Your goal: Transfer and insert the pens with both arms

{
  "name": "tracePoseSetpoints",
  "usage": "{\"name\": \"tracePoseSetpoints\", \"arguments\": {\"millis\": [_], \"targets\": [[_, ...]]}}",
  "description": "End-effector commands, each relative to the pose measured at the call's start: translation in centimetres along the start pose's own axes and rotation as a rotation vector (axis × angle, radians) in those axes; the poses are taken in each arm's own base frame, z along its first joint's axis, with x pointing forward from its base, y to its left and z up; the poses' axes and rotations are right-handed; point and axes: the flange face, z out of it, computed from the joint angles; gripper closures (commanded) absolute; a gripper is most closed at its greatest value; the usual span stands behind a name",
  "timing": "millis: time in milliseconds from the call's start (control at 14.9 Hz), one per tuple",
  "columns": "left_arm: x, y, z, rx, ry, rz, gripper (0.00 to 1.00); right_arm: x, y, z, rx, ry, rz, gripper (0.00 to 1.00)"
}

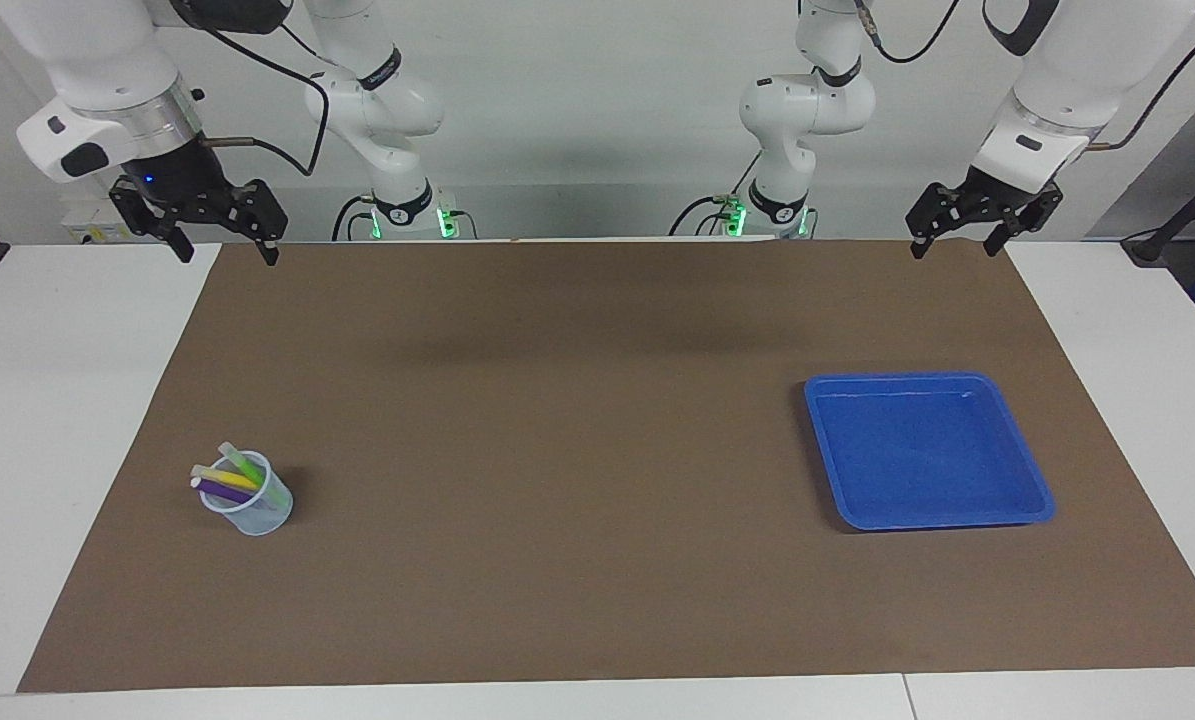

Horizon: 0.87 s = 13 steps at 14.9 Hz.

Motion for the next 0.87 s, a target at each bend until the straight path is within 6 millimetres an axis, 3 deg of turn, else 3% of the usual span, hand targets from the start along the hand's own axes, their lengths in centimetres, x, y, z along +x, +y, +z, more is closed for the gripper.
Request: {"name": "tracePoseSetpoints", "arguments": {"millis": [0,804], "targets": [[0.08,-0.12,-0.21,0.006,0.011,-0.011,0.0,-0.72,-0.02,-0.24,0.018,-0.008,0.021,0.0],[0.09,-0.12,-0.3,0.006,0.014,-0.013,0.0,-0.82,-0.6,-0.11,0.032,-0.019,0.011,0.0]]}}
